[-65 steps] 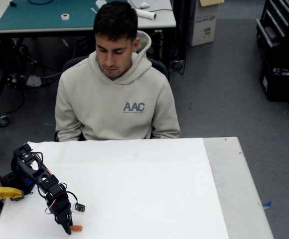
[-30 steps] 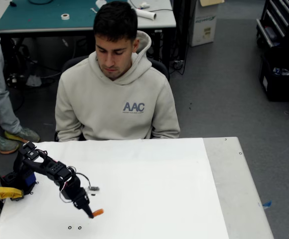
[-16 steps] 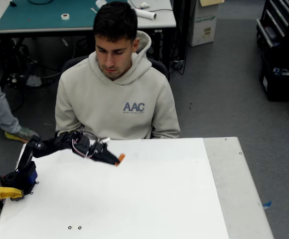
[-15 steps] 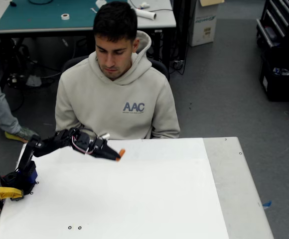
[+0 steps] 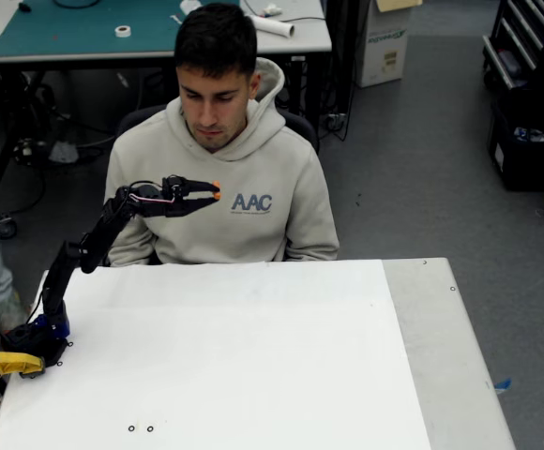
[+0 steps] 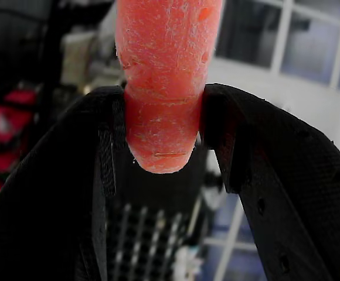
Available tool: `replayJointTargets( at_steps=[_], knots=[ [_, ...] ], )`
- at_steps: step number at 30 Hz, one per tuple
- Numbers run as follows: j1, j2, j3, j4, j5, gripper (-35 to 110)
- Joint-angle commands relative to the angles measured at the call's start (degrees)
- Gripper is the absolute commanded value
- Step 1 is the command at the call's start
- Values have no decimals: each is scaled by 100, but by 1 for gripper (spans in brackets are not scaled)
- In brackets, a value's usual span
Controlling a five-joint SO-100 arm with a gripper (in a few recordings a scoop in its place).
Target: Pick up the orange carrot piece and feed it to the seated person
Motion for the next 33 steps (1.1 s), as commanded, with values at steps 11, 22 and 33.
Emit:
replayJointTargets(
  at_steps=[11, 22, 33],
  knots=[
    [-826, -1301, -2320, -79, -202, -3],
    [-1116, -1415, -2294, -1863, 624, -3],
    [-1195, -2153, -2329, -2637, 800, -3]
  ],
)
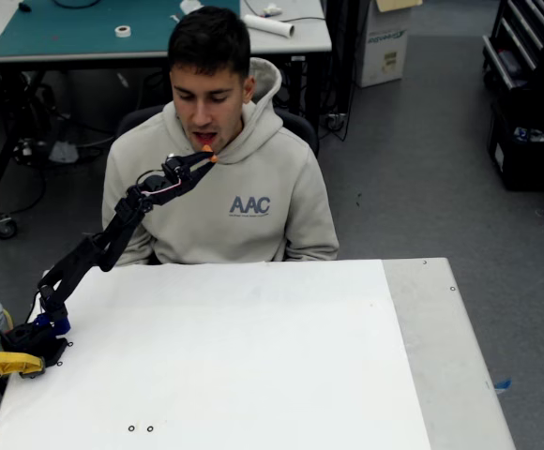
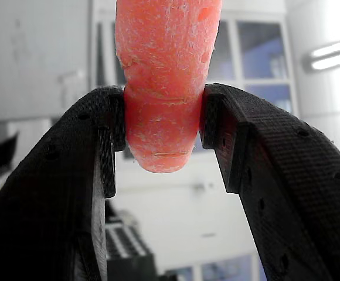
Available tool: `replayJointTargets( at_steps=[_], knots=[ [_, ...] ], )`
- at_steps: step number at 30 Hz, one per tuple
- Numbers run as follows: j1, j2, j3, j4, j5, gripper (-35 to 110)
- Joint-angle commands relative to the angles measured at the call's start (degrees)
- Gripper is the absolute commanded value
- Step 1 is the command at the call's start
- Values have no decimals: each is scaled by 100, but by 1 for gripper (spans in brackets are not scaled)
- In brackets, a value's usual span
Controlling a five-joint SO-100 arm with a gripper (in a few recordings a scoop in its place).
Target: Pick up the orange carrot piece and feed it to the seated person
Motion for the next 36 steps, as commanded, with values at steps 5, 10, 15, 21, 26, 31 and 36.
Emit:
replayJointTargets(
  at_steps=[5, 10, 15, 21, 26, 31, 36],
  knots=[
    [0, 114, -562, -615, -44, -3],
    [-9, 70, -536, -1090, -44, -3],
    [-18, 53, -510, -1424, -44, -3],
    [-193, 44, -510, -1521, -44, -3],
    [-316, 44, -510, -1521, -62, -3],
    [-404, 44, -510, -1521, -97, -3],
    [-404, 44, -510, -1521, -114, -3]
  ],
)
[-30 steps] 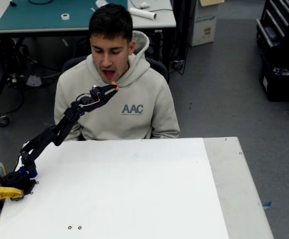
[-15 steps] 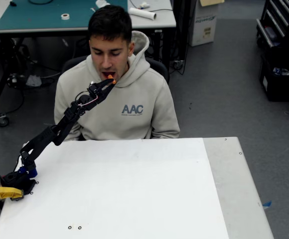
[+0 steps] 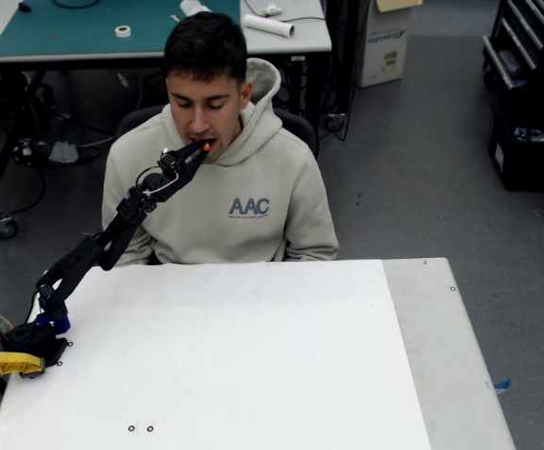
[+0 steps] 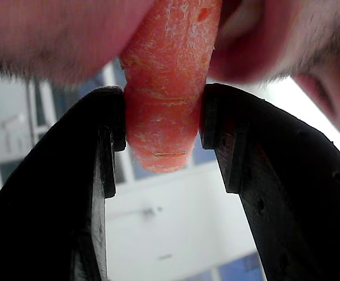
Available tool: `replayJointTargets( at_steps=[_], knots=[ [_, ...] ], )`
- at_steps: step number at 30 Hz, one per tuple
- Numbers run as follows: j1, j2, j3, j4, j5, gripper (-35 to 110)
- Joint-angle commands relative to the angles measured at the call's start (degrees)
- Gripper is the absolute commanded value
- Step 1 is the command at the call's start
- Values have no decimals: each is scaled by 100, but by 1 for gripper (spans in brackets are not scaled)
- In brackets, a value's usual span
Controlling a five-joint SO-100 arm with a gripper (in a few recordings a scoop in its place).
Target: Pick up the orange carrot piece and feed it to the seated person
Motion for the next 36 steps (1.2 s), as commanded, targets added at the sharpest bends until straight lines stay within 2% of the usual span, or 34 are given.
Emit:
replayJointTargets(
  at_steps=[1, 9, 17, 19, 27, 34, 36],
  knots=[
    [70, 272, -501, -123, -88, -2],
    [114, 299, -519, -123, -105, 0],
    [149, 360, -527, -123, -114, 23],
    [185, 360, -527, -114, -114, 25],
    [1195, 299, -483, -44, -35, 18],
    [2065, 378, -167, -35, -18, -3],
    [2268, 545, 149, -35, -9, -3]
  ],
)
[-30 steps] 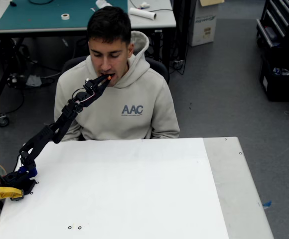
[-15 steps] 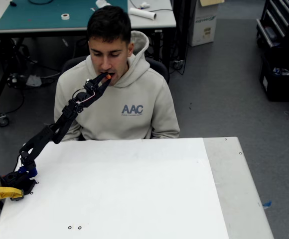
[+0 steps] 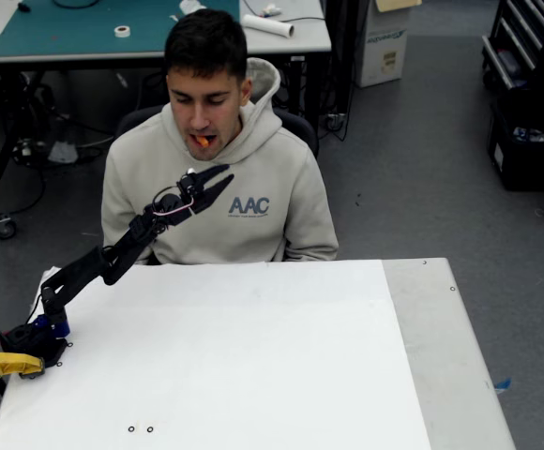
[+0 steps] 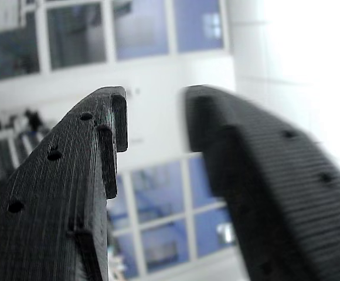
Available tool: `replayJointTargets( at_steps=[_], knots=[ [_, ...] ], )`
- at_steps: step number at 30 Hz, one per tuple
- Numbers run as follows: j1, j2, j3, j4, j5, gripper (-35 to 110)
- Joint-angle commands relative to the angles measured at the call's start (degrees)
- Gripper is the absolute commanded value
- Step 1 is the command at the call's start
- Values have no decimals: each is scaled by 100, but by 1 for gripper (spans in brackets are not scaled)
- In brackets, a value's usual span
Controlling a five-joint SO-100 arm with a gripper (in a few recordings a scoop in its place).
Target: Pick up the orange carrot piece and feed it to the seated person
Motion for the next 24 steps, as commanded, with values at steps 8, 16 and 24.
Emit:
replayJointTargets(
  at_steps=[8, 16, 24],
  knots=[
    [993, 2241, 2250, -35, 1503, -2],
    [1450, 4562, 5265, -35, 4245, -2],
    [1433, 6882, 8710, -35, 6390, -2]
  ],
)
